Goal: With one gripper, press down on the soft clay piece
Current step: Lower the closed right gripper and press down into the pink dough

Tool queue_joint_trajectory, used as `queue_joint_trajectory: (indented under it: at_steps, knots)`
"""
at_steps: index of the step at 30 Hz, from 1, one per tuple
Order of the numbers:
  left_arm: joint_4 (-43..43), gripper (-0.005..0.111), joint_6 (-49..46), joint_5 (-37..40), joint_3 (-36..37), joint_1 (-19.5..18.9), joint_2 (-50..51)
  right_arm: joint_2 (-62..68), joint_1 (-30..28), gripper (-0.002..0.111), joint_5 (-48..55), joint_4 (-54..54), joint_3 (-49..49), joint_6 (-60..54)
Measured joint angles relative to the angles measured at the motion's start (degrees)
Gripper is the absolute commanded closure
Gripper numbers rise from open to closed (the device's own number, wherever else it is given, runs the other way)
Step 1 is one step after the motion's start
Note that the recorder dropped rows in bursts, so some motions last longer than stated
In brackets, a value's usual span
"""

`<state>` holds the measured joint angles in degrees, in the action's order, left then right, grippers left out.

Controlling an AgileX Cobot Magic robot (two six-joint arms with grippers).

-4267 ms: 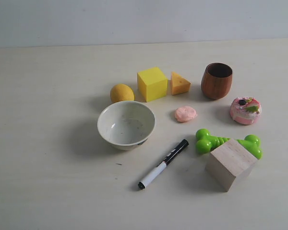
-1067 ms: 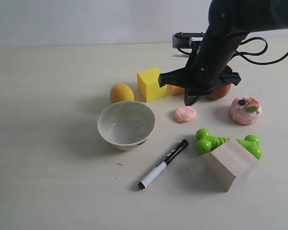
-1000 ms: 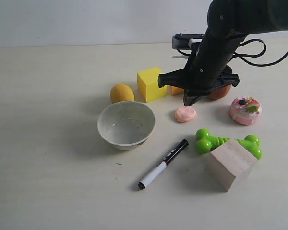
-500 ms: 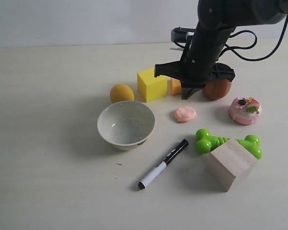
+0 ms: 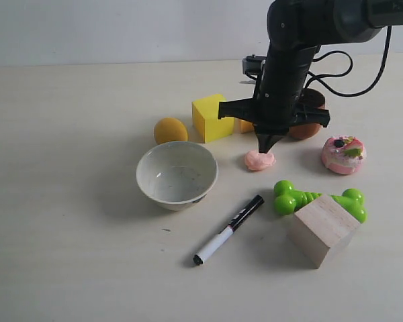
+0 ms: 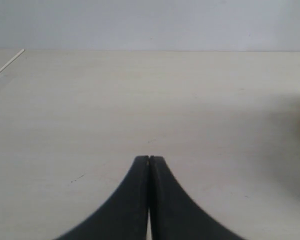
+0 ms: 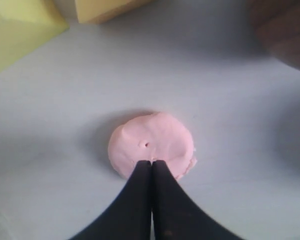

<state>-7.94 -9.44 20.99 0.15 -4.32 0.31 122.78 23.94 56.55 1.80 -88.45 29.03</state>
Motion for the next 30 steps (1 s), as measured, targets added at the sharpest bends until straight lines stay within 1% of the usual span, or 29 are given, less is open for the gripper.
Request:
queue_joint_trajectory:
  at_steps: [15, 30]
  knots:
    - [0.0, 0.107, 0.0, 0.0, 0.0, 0.0, 0.0, 1.0, 0.0, 0.108, -1.0, 2.1, -0.2, 3.5]
    - [0.0, 0.107, 0.0, 0.0, 0.0, 0.0, 0.0, 2.7, 0.0, 0.108, -1.0, 2.1, -0.2, 4.6]
